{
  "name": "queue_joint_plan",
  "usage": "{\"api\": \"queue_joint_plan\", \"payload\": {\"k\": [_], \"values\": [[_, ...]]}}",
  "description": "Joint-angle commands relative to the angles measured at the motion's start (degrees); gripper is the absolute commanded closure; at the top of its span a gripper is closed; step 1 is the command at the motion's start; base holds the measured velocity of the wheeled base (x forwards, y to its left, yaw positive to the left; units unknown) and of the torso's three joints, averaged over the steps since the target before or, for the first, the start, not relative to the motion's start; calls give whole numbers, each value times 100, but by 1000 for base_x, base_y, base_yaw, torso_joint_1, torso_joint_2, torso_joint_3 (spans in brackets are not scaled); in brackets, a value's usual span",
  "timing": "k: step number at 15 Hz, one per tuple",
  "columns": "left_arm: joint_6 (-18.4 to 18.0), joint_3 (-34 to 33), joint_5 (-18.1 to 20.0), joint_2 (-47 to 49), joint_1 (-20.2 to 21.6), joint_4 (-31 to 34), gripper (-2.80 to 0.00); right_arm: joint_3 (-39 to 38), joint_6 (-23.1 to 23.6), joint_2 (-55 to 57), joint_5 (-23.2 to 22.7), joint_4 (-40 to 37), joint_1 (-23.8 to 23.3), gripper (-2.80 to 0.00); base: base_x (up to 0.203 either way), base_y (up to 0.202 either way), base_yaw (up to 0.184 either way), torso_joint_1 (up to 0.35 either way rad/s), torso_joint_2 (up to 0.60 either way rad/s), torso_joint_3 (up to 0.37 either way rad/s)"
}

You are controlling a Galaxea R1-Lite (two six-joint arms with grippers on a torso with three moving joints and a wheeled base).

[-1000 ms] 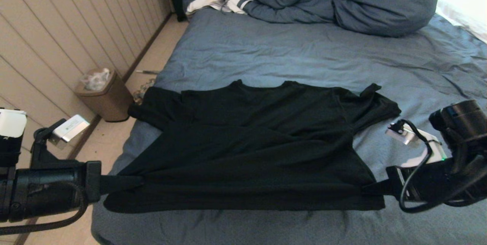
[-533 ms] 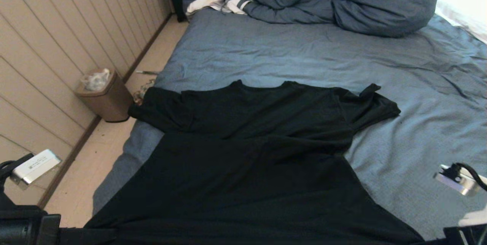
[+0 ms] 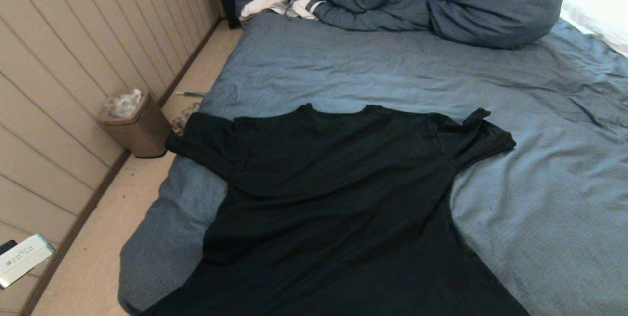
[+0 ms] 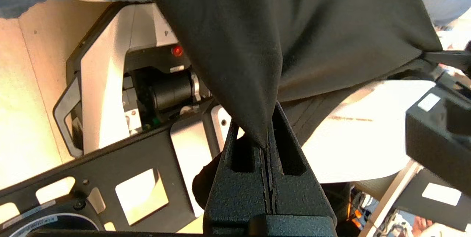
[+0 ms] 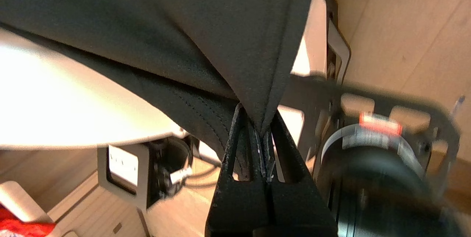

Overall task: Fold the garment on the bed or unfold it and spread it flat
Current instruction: Fold the black T-shirt

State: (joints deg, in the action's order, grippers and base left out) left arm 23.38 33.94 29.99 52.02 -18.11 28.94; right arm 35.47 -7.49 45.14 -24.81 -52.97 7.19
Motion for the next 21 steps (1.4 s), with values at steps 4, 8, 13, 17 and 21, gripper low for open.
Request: {"api": "queue_joint_plan", "payload": {"k": [4,8,13,17,21], "values": [[17,-92,3,-158,-122,116,0,99,1,-603,2,-470,2,0,0,0,0,0,0,0],[39,239,-242,-133,-119,41,0,467,-16,-604,7,-483,-42,0,0,0,0,0,0,0],[69,1365,-655,877,29,-612,0,1137,-27,672,552,683,-64,0,0,0,0,0,0,0],[92,2136,-655,2204,180,-1235,0,1891,-66,2161,667,1787,-138,0,0,0,0,0,0,0],[197,2793,-650,3618,247,-2148,0,2603,-172,3504,678,2678,-194,0,0,0,0,0,0,0]]}}
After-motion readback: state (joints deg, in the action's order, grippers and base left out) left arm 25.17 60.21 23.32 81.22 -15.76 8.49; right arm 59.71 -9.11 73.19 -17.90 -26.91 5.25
